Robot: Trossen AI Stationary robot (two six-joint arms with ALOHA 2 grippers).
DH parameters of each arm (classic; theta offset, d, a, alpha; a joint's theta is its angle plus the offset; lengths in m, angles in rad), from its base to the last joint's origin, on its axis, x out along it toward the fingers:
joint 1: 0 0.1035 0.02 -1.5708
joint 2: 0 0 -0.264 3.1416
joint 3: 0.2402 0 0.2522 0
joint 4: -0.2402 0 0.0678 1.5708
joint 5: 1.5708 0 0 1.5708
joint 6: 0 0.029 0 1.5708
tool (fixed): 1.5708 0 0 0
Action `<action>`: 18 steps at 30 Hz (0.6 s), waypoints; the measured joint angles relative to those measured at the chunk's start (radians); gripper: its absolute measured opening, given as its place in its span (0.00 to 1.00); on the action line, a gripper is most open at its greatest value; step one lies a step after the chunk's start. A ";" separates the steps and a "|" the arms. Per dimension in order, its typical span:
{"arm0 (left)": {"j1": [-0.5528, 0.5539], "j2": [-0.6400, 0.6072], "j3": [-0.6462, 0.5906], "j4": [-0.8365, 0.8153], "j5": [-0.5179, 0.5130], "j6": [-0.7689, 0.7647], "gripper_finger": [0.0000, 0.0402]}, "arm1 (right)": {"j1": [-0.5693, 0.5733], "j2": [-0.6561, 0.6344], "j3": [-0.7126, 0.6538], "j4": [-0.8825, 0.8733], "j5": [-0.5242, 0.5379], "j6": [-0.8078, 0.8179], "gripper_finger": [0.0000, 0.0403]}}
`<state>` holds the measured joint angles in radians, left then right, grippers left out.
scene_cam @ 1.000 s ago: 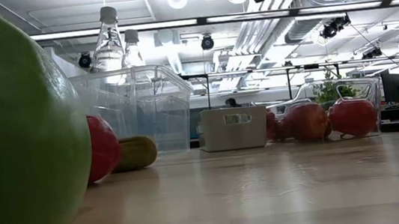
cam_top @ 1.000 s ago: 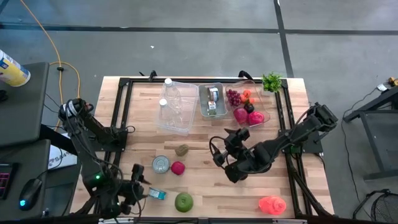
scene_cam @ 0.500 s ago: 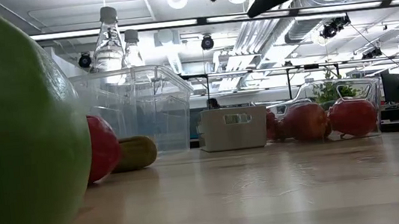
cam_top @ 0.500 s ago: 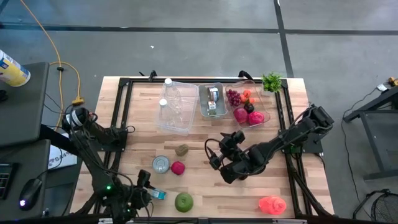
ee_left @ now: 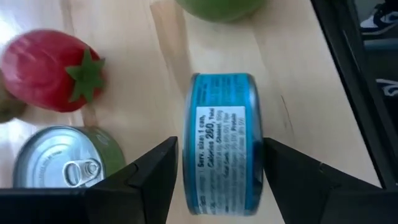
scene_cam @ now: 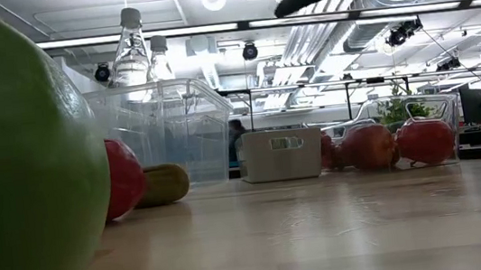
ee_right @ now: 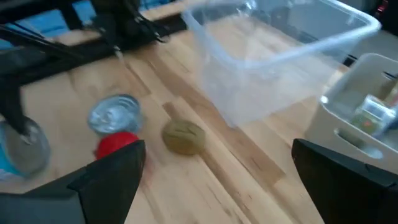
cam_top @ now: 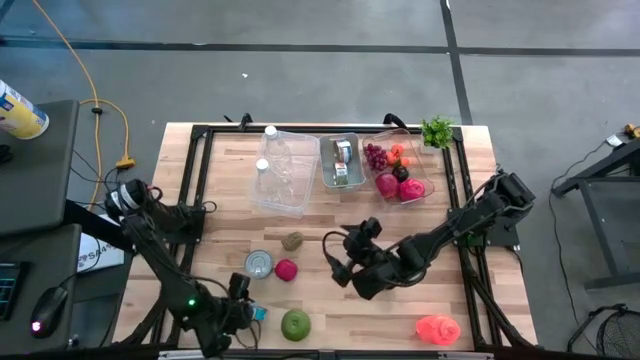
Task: Pick & Place Food Item
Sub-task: Put the blue canned tuna into the white bin
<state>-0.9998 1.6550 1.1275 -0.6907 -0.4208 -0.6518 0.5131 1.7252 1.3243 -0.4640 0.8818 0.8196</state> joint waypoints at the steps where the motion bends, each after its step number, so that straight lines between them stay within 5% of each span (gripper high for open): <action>1: 0.009 0.004 0.000 0.001 0.011 0.000 0.54 | 0.005 0.000 0.000 0.027 -0.002 -0.021 0.98; 8: 0.043 0.010 0.000 0.001 0.050 0.008 0.36 | 0.077 0.000 0.000 0.198 -0.066 -0.202 0.98; 18: 0.044 -0.030 0.010 -0.035 -0.075 0.090 0.37 | 0.260 0.027 0.001 0.426 0.008 -0.408 0.98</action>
<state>-0.9554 1.6253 1.1372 -0.7262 -0.4959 -0.5614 0.7728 1.7518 1.3250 -0.0378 0.8901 0.4116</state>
